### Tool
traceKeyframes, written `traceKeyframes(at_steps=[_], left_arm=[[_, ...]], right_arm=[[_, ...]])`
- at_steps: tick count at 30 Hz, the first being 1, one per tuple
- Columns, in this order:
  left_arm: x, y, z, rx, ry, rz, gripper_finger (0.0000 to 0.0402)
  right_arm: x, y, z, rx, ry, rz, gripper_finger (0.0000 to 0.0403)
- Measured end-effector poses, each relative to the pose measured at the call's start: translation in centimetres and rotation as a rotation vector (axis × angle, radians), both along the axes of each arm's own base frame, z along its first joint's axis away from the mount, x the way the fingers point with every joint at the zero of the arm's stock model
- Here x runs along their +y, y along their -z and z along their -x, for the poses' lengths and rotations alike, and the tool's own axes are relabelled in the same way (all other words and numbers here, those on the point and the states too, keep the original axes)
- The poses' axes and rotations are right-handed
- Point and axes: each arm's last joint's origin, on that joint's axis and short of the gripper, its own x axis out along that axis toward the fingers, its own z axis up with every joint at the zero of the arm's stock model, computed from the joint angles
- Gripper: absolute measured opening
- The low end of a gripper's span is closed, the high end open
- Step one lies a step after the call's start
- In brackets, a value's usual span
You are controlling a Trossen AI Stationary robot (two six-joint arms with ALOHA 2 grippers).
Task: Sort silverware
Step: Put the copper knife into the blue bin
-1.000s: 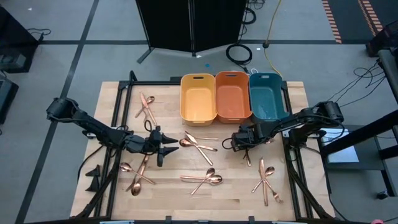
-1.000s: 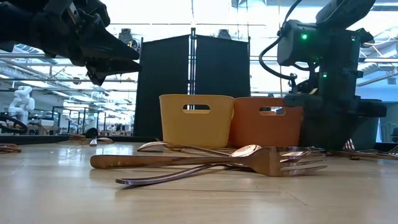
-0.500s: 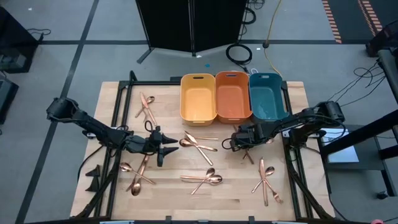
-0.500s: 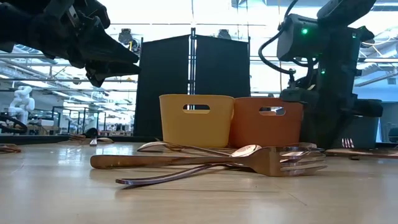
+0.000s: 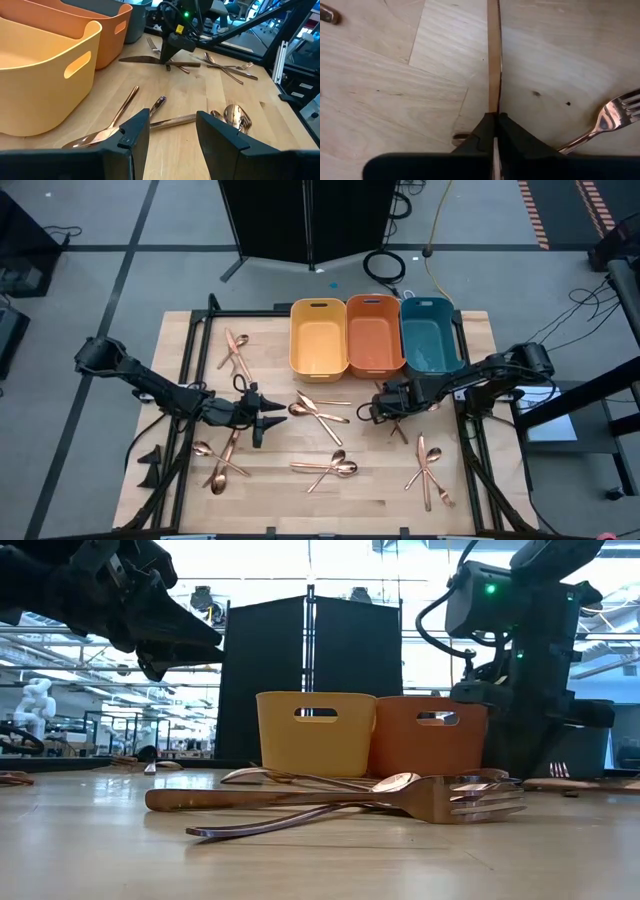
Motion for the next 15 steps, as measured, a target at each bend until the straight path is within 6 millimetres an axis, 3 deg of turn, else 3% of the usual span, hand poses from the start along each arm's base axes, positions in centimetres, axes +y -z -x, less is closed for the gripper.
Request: traceKeyframes(at_steps=[15], left_arm=[[0.01, 0.05, 0.01, 0.005, 0.0, -0.003, 0.0157]], right_arm=[[0.31, -0.8, -0.6, -0.01, -0.017, 0.043, 0.0001]])
